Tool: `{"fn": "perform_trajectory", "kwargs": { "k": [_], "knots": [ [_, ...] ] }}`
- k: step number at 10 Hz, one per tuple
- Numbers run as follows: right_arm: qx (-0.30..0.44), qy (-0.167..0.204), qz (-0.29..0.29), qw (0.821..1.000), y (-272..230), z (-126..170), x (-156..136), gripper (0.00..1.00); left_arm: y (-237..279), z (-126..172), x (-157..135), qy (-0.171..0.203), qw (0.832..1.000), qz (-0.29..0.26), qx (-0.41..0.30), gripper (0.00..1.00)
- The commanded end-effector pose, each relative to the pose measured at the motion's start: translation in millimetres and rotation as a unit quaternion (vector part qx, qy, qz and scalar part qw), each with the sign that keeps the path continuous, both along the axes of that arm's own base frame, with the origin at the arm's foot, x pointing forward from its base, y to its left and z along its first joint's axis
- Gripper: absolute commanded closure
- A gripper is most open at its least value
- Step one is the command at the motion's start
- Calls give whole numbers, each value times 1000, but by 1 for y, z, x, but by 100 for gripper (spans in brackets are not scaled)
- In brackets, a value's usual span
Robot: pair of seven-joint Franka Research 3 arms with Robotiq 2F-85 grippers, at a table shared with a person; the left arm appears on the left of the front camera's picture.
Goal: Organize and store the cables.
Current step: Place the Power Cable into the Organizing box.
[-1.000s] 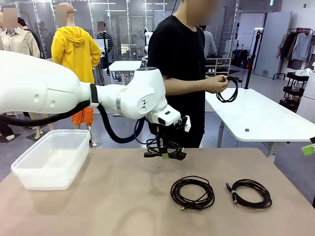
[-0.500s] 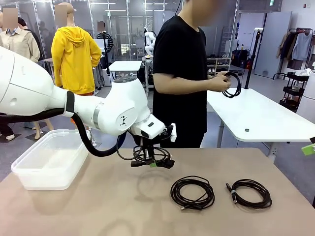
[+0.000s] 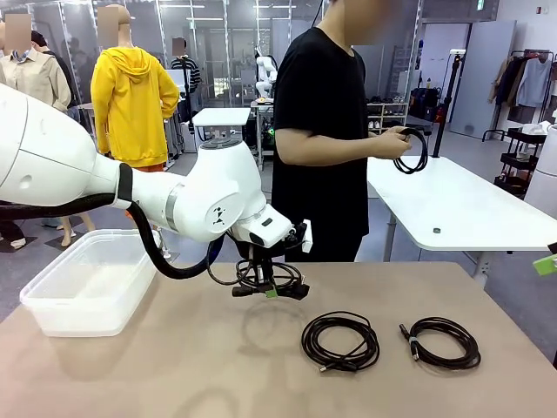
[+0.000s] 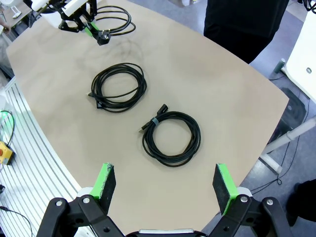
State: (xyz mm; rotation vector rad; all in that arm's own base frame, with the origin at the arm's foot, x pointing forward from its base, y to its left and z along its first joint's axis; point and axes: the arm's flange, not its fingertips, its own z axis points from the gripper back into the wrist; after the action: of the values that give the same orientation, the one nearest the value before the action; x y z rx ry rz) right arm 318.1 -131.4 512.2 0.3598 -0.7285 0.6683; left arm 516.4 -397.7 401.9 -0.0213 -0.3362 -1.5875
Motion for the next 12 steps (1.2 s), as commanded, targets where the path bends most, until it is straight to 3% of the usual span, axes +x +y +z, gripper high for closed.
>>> {"fn": "perform_trajectory", "kwargs": {
  "k": [1,2,3,4,5,6,8,10,12],
  "knots": [
    [2,-6,8,1000,-1,0,0,0,-2,5,2,4,1000,2,3,89],
    [2,-6,8,1000,-1,0,0,0,0,0,0,0,1000,0,0,81],
    [2,-6,8,1000,-1,0,0,0,14,20,-3,31,999,-20,-15,81],
    [2,-6,8,1000,-1,0,0,0,38,47,-8,16,999,-44,-6,81],
    [2,-6,8,1000,-1,0,0,0,73,71,-17,-21,998,-62,18,81],
    [2,-6,8,1000,-1,0,0,0,107,85,-25,-33,997,-68,18,81],
    [2,-6,8,1000,-1,0,0,0,168,100,-36,-71,994,-81,-20,81],
    [2,-6,8,1000,-1,0,0,0,233,106,-32,-138,990,-41,-5,81],
    [2,-6,8,1000,-1,0,0,0,291,114,-29,-158,986,-11,-47,81]
  ]
}}
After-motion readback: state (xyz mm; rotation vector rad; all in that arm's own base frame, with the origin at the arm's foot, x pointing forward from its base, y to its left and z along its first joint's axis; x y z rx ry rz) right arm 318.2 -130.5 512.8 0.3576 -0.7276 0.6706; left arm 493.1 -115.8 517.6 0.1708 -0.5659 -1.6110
